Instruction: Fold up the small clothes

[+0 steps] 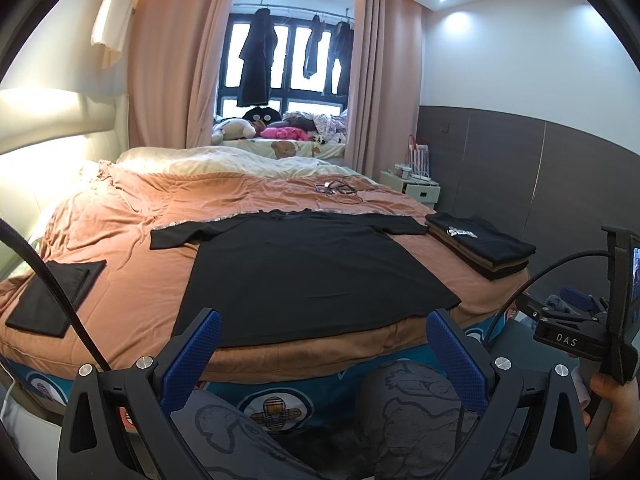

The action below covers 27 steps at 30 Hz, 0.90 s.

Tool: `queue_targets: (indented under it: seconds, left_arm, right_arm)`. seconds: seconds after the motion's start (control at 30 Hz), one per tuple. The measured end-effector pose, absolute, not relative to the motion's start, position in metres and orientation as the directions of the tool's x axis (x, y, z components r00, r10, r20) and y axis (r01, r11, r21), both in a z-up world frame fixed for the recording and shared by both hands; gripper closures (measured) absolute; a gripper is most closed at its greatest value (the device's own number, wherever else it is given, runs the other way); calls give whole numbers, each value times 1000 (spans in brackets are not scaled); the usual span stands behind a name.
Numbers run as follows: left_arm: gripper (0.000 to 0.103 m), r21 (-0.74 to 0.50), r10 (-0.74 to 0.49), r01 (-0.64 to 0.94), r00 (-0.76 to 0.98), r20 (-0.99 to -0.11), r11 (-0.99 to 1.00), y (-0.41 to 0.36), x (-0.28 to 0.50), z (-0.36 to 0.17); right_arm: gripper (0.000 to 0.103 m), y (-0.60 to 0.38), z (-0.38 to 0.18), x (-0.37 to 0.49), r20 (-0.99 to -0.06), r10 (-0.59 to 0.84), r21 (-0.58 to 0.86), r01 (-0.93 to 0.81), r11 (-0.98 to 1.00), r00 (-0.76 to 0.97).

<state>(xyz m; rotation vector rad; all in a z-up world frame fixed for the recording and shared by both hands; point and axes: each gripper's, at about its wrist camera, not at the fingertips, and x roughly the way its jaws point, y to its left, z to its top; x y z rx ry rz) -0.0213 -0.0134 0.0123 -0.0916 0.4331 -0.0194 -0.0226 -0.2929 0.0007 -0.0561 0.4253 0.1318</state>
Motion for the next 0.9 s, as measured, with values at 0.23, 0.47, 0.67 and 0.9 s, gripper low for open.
queue_targets:
  seconds: [0.23,0.47,0.67,0.9]
  left_arm:
    - [0,-93,-46,7,906,-422,996,-18,-22,12]
    - [0,-112,-67,22,904,-423,994,-13,-16,15]
    - [0,-123,-64,13,905,-420,992,-1,-13,16]
    - [1,-134,-46,-12,906,-421,991,16,3,18]
  right_arm:
    - [0,-292,2,-23,-418,116,-26,-139,990,901]
    - [0,-295,8,-16,-440,122,-14,-142,990,890]
    - [0,-287,14,-12,-426,147,-25,-174,984,893]
    - [0,-278,16,13,-427,189,-7,-212,977,884]
